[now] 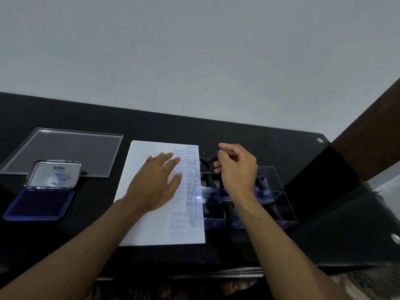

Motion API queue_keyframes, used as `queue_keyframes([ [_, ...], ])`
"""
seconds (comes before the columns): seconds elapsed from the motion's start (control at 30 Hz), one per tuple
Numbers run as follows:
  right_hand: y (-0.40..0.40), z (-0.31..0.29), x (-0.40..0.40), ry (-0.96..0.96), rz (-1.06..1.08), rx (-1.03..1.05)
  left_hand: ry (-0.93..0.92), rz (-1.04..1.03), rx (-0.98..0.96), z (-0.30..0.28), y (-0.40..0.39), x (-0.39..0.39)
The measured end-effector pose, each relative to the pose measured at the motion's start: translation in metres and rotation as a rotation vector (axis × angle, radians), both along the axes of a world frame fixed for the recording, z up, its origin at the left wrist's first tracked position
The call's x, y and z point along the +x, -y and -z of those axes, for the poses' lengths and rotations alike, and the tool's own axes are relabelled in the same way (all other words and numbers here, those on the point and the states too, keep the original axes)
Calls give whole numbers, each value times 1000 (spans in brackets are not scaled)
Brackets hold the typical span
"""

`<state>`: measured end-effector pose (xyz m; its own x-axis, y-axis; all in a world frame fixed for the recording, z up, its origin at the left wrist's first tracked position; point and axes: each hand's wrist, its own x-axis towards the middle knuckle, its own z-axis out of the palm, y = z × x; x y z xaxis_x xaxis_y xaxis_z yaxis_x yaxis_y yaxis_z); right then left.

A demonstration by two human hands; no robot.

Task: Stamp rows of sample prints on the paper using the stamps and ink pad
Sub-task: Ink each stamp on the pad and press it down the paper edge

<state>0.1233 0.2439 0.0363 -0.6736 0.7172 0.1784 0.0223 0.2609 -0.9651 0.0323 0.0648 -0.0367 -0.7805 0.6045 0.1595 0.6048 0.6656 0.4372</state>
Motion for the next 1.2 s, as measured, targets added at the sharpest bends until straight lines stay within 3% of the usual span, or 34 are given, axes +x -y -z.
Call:
queue_keyframes([
  [0.17,-1,8,41,18,34,79,-14,112,107,-14,0,54],
  [0.3,4,14,69,118,23,301,-15,176,75,-14,-2,79],
  [0.57,4,27,88,397,-268,683,-33,175,-22,-10,-4,84],
  [0.93,0,5,76,634,-468,545,-26,165,-55,-11,-6,84],
  [1.2,-4,7,83,535,-332,542,-55,150,-59,-14,-8,85],
])
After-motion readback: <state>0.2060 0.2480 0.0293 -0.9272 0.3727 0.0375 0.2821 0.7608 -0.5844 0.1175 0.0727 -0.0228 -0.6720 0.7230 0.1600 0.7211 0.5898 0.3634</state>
